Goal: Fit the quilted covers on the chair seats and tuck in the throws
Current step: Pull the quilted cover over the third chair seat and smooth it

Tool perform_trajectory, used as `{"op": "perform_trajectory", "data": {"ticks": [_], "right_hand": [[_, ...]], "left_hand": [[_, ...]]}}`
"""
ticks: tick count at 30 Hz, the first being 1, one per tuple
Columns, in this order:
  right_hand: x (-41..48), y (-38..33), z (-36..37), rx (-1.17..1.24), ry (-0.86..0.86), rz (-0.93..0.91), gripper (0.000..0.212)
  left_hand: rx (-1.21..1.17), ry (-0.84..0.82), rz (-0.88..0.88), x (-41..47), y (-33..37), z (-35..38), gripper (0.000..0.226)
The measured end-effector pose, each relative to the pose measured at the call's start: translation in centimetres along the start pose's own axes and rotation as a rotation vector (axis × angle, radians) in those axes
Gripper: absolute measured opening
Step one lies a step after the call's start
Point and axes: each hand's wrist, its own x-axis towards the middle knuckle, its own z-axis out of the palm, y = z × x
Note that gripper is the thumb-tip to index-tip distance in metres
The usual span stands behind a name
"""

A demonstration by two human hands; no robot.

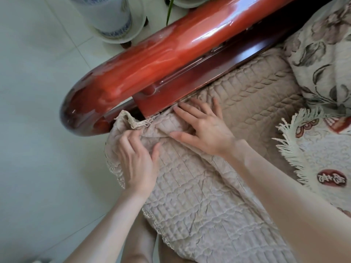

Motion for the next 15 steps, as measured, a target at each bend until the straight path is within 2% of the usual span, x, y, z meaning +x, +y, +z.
{"op": "perform_trajectory", "data": {"ticks": [2, 5, 8, 12, 15], "right_hand": [[0.3, -0.2, 0.2, -0.038, -0.038, -0.060, 0.088], [0.5, 0.4, 0.3, -0.072, -0.079, -0.024, 0.092], [0.7, 0.5, 0.4, -0.071, -0.125, 0.029, 0.091], [0.8, 0.4, -0.1, -0.086, -0.172, 0.068, 0.083], [0.6, 1.6, -1.0, -0.119, -0.189, 0.099, 0.085]], "left_hand": [[-0.025, -0.050, -0.057, 0.1, -0.2, 0.3, 0.056], [-0.075, -0.050, -0.060, 0.8, -0.2, 0.5, 0.045], [-0.142, -0.047, 0.033, 1.9, -1.5, 0.1, 0.035], [-0.111, -0.104, 0.159, 3.0, -2.7, -0.8, 0.043], [-0.040, -0.123, 0.230, 2.3, -4.1, -2.1, 0.040]]}}
